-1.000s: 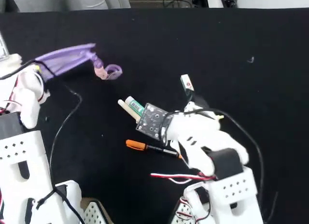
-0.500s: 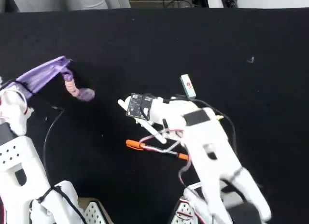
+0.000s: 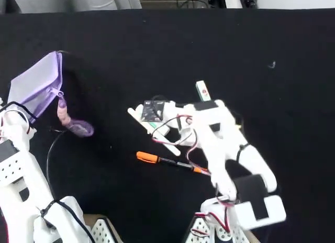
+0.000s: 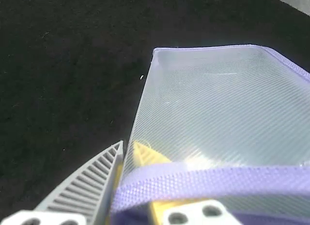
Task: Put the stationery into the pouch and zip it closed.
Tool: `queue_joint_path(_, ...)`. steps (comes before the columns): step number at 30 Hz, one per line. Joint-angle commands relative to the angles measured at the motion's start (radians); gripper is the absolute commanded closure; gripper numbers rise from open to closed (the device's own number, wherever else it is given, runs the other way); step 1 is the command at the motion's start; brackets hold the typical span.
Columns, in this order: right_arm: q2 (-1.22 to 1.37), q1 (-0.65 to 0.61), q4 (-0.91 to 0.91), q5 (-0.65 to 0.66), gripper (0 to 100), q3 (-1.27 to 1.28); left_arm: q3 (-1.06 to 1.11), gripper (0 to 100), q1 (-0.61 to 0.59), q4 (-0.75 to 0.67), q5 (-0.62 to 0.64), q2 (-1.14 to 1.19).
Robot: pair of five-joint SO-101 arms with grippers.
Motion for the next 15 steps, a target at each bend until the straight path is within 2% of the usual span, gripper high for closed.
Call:
queue_joint_path(1,0.062,0.057,-0.011,0.054,67.4,-0.068,-0.004,97,-0.016,-0.012,0.009,-0.009)
queue_joint_path(6,0.13,0.054,-0.014,0.086,68.1,-0.071,-0.004,97,-0.015,-0.012,0.011,-0.003)
queue_joint_path(11,0.13,0.054,0.018,0.086,77.5,-0.076,-0.004,97,-0.015,-0.009,0.011,-0.002)
queue_joint_path(15,0.061,0.054,0.11,0.086,80.5,-0.122,-0.002,97,-0.015,-0.009,0.011,-0.002)
